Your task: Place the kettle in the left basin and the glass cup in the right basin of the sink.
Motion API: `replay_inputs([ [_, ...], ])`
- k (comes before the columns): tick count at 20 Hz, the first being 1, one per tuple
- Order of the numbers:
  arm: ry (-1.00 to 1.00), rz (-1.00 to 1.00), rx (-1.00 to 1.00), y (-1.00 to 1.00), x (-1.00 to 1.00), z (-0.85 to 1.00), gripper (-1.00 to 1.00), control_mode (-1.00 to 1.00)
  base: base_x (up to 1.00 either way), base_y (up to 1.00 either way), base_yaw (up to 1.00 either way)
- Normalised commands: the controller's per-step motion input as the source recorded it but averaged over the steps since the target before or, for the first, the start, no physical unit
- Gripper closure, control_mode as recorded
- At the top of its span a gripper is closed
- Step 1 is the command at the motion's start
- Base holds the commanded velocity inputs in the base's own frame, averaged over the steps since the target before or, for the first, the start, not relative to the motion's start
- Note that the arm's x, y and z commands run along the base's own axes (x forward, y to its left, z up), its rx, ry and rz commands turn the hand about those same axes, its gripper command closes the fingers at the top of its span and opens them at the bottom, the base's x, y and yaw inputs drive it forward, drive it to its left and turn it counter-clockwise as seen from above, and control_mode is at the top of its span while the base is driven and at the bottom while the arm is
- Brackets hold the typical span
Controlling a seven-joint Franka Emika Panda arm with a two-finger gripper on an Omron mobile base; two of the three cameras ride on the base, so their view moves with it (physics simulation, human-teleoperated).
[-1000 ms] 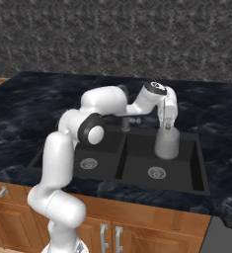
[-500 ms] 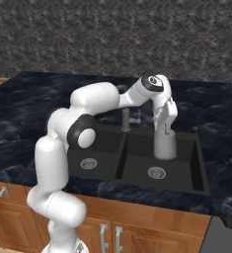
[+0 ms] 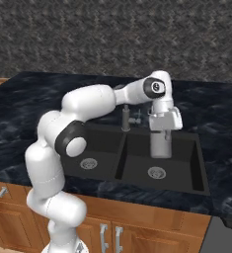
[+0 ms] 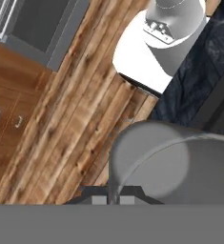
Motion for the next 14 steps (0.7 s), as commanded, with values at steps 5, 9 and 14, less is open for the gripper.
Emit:
replay_inputs([
  [5,-0.32,0.19,0.21,-0.01,0.33,-0.32,1.0,-1.0,0.0,0.0,0.0],
  [9,-0.29,0.18,0.19,-0.03,0.36,-0.47,1.0,-1.0,0.0,0.0,0.0],
  [14,-0.18,0.15,0.14,0.0,0.45,-0.46,1.0,-1.0,0.0,0.0,0.0],
])
